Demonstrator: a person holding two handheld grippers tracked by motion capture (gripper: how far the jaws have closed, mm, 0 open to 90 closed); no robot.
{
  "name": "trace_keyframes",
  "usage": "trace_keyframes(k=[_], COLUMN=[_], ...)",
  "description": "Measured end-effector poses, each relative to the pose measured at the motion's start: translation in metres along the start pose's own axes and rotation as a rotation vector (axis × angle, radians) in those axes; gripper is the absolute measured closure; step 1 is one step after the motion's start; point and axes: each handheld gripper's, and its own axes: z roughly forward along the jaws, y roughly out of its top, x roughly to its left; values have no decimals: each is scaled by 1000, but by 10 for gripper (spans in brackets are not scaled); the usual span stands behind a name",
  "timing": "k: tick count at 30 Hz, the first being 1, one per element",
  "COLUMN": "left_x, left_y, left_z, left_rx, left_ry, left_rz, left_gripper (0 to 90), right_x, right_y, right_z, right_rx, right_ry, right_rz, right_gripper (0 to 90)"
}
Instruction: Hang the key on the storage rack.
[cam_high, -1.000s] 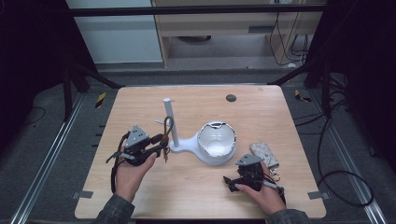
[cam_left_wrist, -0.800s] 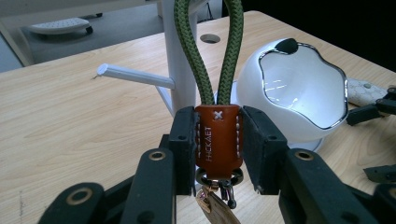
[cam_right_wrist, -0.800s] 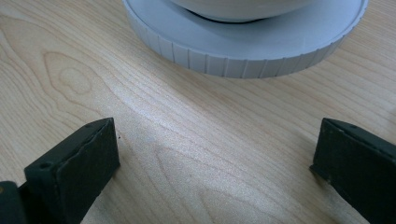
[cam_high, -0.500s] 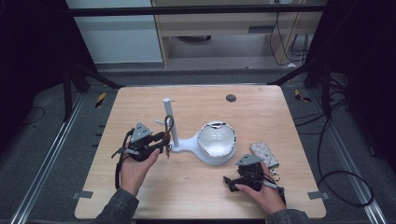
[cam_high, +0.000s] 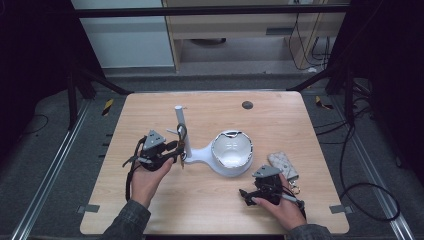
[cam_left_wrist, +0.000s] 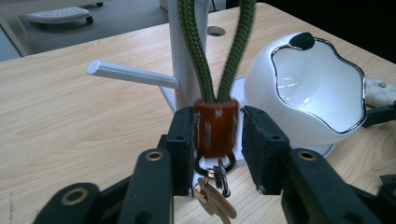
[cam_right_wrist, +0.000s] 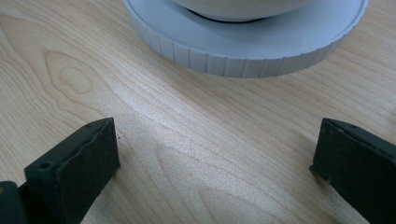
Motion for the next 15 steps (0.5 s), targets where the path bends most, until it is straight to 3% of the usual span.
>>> trace_keyframes(k=[4, 6, 8, 9, 11, 13, 15], left_x=[0, 1, 3, 5, 10, 14, 23], left_y=[-3, -6, -10, -14, -23, -28, -39], left_z=[0, 0, 0, 1, 2, 2, 4], left_rx=[2, 5, 12, 21, 40, 45, 56], left_ry=[13, 33, 53, 61, 79, 90, 108], left_rz=[6, 11, 21, 25, 30, 31, 9], left_gripper=[559, 454, 405, 405, 306, 289, 211], right_x=[0, 0, 0, 0, 0, 0, 0], right_y=[0, 0, 0, 0, 0, 0, 0], right_z=[0, 0, 0, 0, 0, 0, -1], right_rx=[-1, -1, 0, -1, 1, 1, 1], right_ry=[0, 0, 0, 0, 4, 3, 8], right_rz=[-5, -5, 0, -5, 5, 6, 13], right_gripper=[2, 2, 2, 2, 2, 2, 5])
